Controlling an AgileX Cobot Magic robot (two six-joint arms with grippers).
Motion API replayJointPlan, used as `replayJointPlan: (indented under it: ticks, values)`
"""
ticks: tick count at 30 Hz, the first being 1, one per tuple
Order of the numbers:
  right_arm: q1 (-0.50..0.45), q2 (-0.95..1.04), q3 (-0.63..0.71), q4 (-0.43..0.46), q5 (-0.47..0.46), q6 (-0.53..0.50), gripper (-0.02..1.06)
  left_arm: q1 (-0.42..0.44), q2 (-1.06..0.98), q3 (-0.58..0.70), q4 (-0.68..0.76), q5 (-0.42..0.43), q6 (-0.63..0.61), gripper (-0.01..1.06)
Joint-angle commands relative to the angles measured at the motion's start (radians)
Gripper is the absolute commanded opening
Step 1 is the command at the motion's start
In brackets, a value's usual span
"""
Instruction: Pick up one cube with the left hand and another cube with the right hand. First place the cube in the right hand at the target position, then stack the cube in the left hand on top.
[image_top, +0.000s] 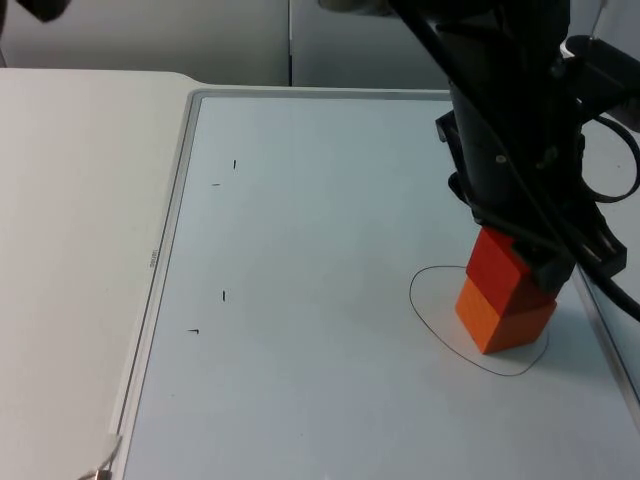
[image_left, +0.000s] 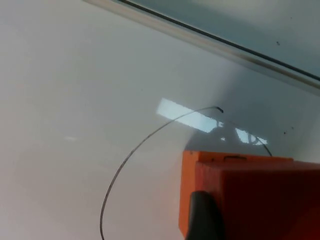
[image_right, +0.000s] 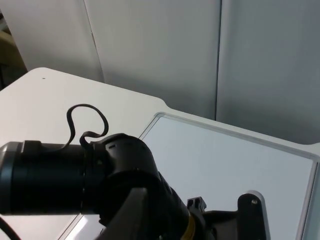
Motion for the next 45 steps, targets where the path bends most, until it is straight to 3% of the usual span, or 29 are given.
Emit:
replayJointPlan:
  ticks: [1,4,9,11,13,18,25,30,38,39,43,45]
  values:
    - [0.003,-0.001,-0.004,0.000,0.002,-0.006,1.04,-0.008,0.008,-0.010,-0.005,0.000,-0.007,0.52]
    - [0.003,-0.001,-0.004,0.000,0.006,-0.006,1.04,-0.008,0.008,-0.038,-0.005,0.027,-0.007,1.03]
    - [0.003,-0.001,-0.004,0.000,0.006,-0.006,1.04,-0.008,0.003,-0.098,-0.008,0.110,-0.009,1.05]
    - [0.003,-0.001,-0.004,0.000,0.004,-0.006,1.04,-0.008,-0.001,-0.167,-0.008,0.182,-0.009,1.05]
    - [0.003,-0.001,-0.004,0.000,0.002,-0.006,1.04,-0.008,-0.001,-0.283,-0.008,0.320,-0.009,1.05]
    - [0.003,-0.001,-0.004,0.000,0.002,-0.008,1.04,-0.008,-0.024,-0.445,0.003,0.332,-0.043,1.05]
    - [0.003,-0.001,-0.004,0.000,-0.005,-0.024,1.04,-0.008,-0.116,-0.450,0.069,0.332,-0.068,1.05]
    - [0.003,-0.001,-0.004,0.000,-0.023,-0.029,1.04,-0.008,-0.192,-0.333,0.128,0.332,-0.088,1.05]
    - [0.003,-0.001,-0.004,0.000,-0.031,-0.034,1.04,0.009,-0.337,0.080,0.231,0.332,-0.084,1.05]
    - [0.003,-0.001,-0.004,0.000,-0.031,-0.034,1.04,0.009,-0.337,0.080,0.231,0.332,-0.084,1.05]
    - [0.003,-0.001,-0.004,0.005,-0.031,-0.050,1.04,0.074,-0.462,0.327,0.229,0.262,-0.117,1.05]
    - [0.003,-0.001,-0.004,0.008,-0.031,-0.049,1.04,0.093,-0.497,0.381,0.227,0.249,-0.119,1.05]
